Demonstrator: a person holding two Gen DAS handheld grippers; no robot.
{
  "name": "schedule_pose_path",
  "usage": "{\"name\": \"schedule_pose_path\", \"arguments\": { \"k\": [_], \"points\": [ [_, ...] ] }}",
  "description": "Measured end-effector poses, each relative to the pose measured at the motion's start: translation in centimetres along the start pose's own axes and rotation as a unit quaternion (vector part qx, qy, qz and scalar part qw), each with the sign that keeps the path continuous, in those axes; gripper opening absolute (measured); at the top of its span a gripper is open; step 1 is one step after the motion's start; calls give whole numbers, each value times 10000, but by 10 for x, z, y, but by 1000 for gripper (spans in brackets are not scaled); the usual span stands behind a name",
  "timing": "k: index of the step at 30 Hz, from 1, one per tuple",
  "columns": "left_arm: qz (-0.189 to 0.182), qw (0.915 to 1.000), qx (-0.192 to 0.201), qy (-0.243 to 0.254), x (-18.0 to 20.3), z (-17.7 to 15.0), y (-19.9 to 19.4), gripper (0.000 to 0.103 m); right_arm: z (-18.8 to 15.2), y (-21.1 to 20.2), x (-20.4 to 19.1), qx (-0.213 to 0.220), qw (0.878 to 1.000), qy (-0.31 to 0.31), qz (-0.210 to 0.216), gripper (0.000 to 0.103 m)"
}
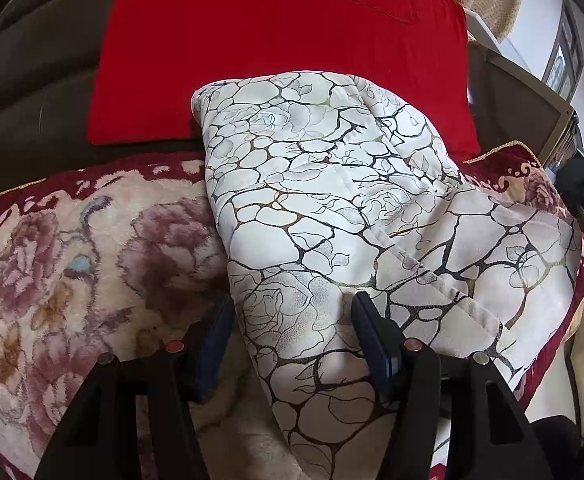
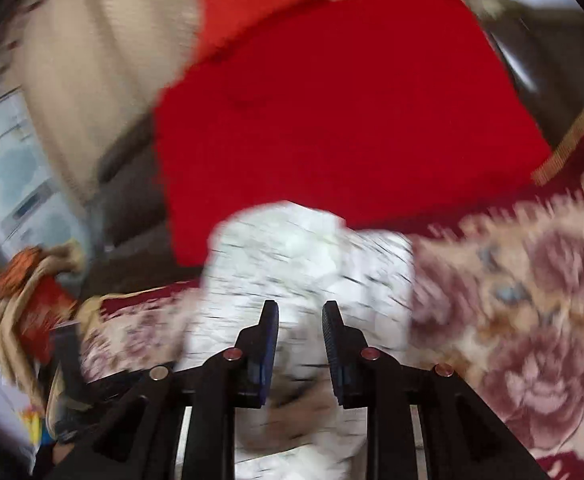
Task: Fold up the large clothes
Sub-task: 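Grasp the folded coat with both grippers and tuck it into a bundle, then press the coat bundle sides inward with both grippers to square it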
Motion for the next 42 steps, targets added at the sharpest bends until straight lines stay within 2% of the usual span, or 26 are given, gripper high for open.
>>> {"name": "schedule_pose_path", "arguments": {
  "k": [1,3,5,7,10,11,13,14,16,18,19,21,26,29,31,33,34,35,37,42],
  "points": [
    [17,10000,10,9,0,0,0,62,-1,-2,-13,-23,9997,-230,18,26],
    [25,10000,19,15,2,-1,-1,62,-8,9,-30,-444,9976,-523,-69,26],
    [-22,10000,-5,-8,1,-5,-6,62,-26,35,-29,-1117,9910,-622,-386,26],
    [-282,9994,-192,-35,-1,-8,-11,63,-54,66,-9,-1923,9779,-472,-665,26],
    [-627,9967,-296,-420,-18,-15,-20,81,-72,64,11,-1644,9859,-109,-300,26],
    [-767,9945,-329,-635,-26,-19,-22,82,-73,61,13,-1617,9865,-12,-245,26],
    [-1144,9865,-505,-1060,-39,-27,-16,82,-74,61,16,-1596,9869,149,-182,26],
    [-1568,9763,-645,-1345,-43,-33,-8,83,-74,63,15,-1591,9870,107,-210,26],
    [-2112,9591,-871,-1671,-42,-39,4,83,-75,62,13,-1548,9876,38,-274,26],
    [-2699,9421,-1051,-1688,-28,-41,15,83,-76,62,13,-1465,9889,77,-252,26],
    [-2744,9409,-1082,-1665,-23,-43,16,84,-77,60,13,-1435,9893,104,-229,26],
    [-2564,9490,-1018,-1527,-15,-41,18,84,-75,61,14,-1425,9895,155,-190,26],
    [-2561,9501,-938,-1512,-8,-36,13,84,-75,60,16,-1364,9904,164,-159,26],
    [-2504,9592,-682,-1124,4,-27,-8,83,-71,52,14,-1149,9931,142,-189,26],
    [-2509,9610,-533,-1031,8,-23,-15,83,-68,50,9,-1030,9941,4,-348,26],
    [-2276,9664,-640,-1007,7,-22,-3,84,-69,57,11,-1069,9938,122,-294,26],
    [-2183,9668,-780,-1074,4,-24,6,84,-71,62,14,-1136,9930,288,-147,27],
    [-2232,9625,-940,-1221,-1,-27,15,85,-72,65,16,-1179,9923,389,-13,27],
    [-2409,9573,-963,-1278,-3,-25,14,85,-69,65,16,-1263,9912,379,88,27],
    [-2497,9537,-1009,-1339,-9,-23,11,85,-41,53,15,-1472,9871,434,458,29]
  ]
}}
Point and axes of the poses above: each gripper's, at about its wrist camera, not at the fingertips, and y roughly the way its jaws point, x to its right, z to its top, the point moved 5 cm from there along y, roughly the way its jaws point, and after that the axes turned 10 degrees about -x, right-handed, at the moved point
